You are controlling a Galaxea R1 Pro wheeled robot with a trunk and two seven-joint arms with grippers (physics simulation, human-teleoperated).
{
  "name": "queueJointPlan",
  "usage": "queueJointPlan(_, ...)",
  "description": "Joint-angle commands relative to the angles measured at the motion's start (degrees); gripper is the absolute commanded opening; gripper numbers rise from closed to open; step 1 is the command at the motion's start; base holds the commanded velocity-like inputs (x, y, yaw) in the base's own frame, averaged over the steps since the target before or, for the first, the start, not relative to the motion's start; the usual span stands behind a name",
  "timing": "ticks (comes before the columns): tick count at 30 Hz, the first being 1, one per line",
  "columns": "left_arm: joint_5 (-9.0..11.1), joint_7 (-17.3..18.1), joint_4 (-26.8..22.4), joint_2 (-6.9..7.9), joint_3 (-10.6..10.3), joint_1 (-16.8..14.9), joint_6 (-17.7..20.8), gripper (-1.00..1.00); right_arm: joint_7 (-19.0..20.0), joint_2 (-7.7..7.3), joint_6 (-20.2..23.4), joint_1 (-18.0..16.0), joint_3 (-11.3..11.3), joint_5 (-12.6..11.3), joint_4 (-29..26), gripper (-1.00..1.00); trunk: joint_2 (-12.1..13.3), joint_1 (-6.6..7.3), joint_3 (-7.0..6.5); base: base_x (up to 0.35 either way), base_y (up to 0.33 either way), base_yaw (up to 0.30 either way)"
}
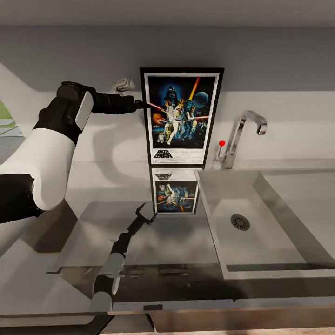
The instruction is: Pick up the poster from the kitchen countertop and hang it on one of the wall nails in the kitchen.
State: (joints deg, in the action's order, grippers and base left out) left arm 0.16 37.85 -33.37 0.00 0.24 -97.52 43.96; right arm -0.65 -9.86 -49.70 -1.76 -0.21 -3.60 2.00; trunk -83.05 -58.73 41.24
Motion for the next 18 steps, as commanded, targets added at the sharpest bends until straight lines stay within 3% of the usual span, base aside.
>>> queueJointPlan(1, 0.01, 0.11, -0.03, 0.0, 0.03, -0.03, 0.34, 1.0, 0.12, -0.01, -0.33, -0.09, 0.04, -0.26, 0.2, 1.0, -0.02, 0.0, 0.05, 0.0, 0.0, 0.0)
queueJointPlan(18, 0.02, 0.12, -0.12, 0.0, 0.11, -0.03, 0.39, 1.0, 0.12, -0.01, -0.32, -0.09, 0.04, -0.26, 0.2, 1.0, -0.02, 0.0, 0.05, 0.0, 0.0, -0.048)
